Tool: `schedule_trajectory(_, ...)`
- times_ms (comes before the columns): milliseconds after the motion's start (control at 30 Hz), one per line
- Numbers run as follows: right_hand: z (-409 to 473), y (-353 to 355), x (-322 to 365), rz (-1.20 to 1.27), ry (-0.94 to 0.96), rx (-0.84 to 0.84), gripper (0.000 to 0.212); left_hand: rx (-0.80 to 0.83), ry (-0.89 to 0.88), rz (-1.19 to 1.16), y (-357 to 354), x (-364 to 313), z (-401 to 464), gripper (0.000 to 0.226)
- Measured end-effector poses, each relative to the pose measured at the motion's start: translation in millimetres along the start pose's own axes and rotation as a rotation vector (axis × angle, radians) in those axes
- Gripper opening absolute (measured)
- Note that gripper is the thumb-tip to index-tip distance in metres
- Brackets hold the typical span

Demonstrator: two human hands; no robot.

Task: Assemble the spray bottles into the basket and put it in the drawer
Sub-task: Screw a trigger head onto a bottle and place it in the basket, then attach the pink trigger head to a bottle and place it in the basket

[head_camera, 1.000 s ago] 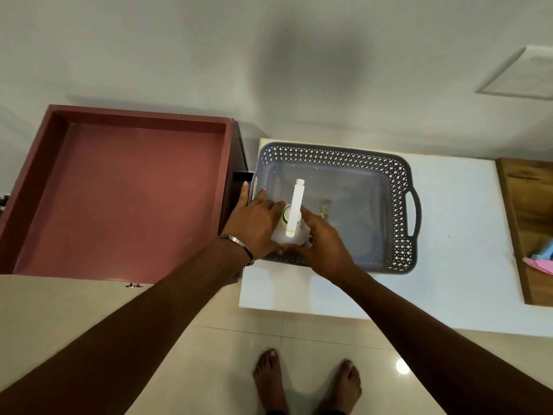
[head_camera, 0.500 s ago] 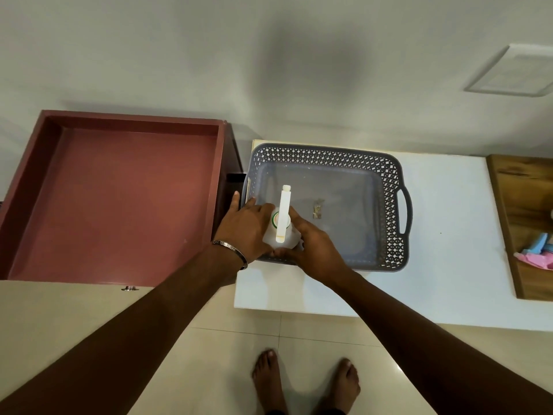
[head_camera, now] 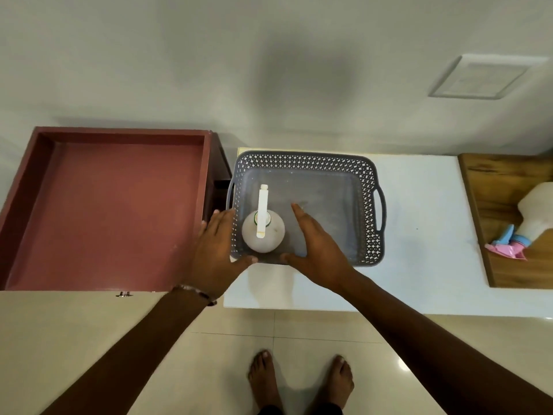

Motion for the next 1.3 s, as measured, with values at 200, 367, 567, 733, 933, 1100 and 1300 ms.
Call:
schedule_trajectory(200,-35.8,53.7,-6.0,-0.079,0.007,-0.094,0.098,-0.237,0.110,-0.131,-5.9,-4.5,-85.6,0.052)
schedule_trajectory(367,-73.3,116.0,-27.6,-0.109,-0.060,-0.164,0.098,0.003,-0.060,-0.182,-56.3,-79.8,-98.0,0.072)
schedule_trajectory(567,-121.5,200.3,-83.7,-0.131,-0.203,-0.264,0.098,0.069,-0.251,-0.182,-82.9,-208.0,-40.3,0.083)
schedule_trajectory(733,-160.4,268.8,-141.5,-0.129,-0.264,-0.364,0.093,0.128,-0.381,-0.114,-142.3,-314.4,5.0,0.086)
schedule_trajectory(933,-197.9,326.3,-224.8,-0.100,-0.358,-0.401,0.089,0.260,-0.461,-0.001,-236.8,-419.4,43.8,0.086)
schedule_trajectory(1100,-211.0,363.1,-279.1,-0.206,-0.382,-0.376,0.095,0.310,-0.510,0.074,-294.6,-477.5,68.2,0.083)
schedule_trajectory(1300,-190.8,375.8,-319.1,-0.562,-0.401,-0.176,0.109,0.392,-0.549,0.166,-339.7,-501.1,91.6,0.088)
Point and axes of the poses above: each hand's wrist, its own z-axis towards the middle knuckle, its own y-axis out of the back of the hand, x = y × z, the point moved 9 cm from there along z, towards the middle knuckle, and after that the axes turned 7 degrees about y, right-handed, at the moved point
